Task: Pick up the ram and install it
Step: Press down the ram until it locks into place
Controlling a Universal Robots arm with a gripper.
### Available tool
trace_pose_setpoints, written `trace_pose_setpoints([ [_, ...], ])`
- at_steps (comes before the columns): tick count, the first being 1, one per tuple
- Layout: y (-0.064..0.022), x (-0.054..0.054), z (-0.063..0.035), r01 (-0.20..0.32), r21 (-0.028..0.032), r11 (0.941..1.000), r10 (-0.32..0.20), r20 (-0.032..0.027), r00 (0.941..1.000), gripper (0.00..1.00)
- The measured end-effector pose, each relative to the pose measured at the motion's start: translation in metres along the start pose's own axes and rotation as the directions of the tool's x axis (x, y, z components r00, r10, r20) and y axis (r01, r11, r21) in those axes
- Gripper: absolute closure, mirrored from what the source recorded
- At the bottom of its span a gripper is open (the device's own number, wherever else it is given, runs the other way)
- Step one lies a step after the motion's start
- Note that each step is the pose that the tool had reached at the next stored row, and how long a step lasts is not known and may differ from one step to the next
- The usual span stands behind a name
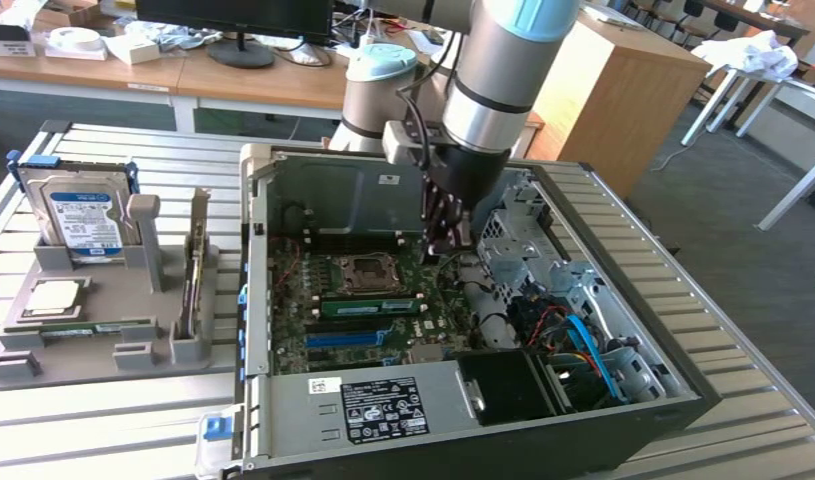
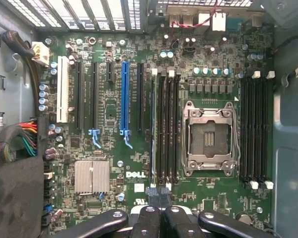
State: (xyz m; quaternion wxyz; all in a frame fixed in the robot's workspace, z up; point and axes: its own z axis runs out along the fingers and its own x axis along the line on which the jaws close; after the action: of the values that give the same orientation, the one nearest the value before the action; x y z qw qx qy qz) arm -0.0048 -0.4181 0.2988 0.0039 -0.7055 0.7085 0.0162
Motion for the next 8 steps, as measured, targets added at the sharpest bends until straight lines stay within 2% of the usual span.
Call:
trace_pose_setpoints([
  [8, -0.0001, 0.0002, 0.0058, 0.000, 0.0000, 1.0000, 0.000, 0.0000, 1.0000, 0.90],
])
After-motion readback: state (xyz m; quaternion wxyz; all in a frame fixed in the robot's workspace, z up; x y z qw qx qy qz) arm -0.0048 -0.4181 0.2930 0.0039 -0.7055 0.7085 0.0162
